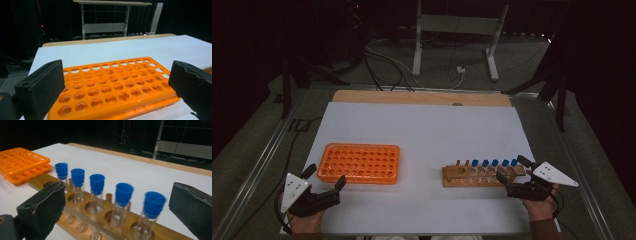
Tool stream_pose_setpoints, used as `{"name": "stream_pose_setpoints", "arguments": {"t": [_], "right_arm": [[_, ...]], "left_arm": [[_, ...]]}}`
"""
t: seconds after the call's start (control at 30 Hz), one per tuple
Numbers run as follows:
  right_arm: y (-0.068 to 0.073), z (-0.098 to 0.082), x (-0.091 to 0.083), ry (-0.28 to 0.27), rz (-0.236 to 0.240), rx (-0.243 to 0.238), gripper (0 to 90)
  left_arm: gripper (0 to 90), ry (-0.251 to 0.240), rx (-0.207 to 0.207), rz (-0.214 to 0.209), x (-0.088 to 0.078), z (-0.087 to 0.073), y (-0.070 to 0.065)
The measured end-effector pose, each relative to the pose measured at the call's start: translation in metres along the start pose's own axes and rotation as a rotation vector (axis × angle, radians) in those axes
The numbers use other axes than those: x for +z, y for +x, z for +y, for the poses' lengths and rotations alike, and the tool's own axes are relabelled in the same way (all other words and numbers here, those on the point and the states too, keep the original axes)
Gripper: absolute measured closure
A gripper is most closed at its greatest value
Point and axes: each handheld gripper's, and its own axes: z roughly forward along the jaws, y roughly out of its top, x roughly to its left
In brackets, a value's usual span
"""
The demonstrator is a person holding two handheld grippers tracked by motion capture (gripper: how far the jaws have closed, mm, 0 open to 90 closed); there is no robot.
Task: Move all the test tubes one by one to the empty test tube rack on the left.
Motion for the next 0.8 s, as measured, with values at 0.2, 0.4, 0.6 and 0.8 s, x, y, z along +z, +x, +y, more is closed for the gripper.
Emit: {"name": "stream_pose_setpoints", "arguments": {"t": [0.2,0.4,0.6,0.8], "right_arm": [[-0.006,0.009,-0.006,0.002,-0.009,0.017,0.7],[-0.013,0.024,-0.012,0.006,0.004,0.045,9.5],[-0.019,0.031,-0.018,0.035,0.010,0.038,23.6],[-0.020,0.030,-0.018,0.072,0.002,0.012,50.4]], "left_arm": [[1.4,-0.001,-0.006,0.021,-0.001,0.000,0.002],[1.4,0.001,-0.022,0.025,-0.001,-0.001,0.003],[1.4,0.009,-0.022,0.023,0.002,-0.003,0.003],[1.4,0.011,-0.024,0.020,0.003,-0.004,0.004]]}}
